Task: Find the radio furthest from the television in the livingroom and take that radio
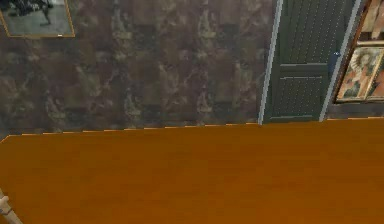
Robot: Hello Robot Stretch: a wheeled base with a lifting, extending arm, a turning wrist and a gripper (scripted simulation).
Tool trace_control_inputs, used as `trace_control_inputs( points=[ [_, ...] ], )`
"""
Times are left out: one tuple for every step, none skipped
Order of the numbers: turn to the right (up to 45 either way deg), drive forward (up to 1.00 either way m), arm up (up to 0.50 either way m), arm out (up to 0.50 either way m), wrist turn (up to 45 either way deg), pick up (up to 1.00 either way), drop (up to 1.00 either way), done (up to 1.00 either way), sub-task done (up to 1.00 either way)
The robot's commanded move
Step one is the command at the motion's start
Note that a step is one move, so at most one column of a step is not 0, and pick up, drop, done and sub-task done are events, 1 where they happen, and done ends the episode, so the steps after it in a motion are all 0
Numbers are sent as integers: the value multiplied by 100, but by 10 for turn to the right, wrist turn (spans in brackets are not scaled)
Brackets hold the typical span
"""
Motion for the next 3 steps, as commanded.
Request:
trace_control_inputs(
  points=[
    [0,20,0,0,0,0,0,0,0],
    [-450,0,0,0,0,0,0,0,0],
    [-120,0,0,0,0,0,0,0,0]
  ],
)
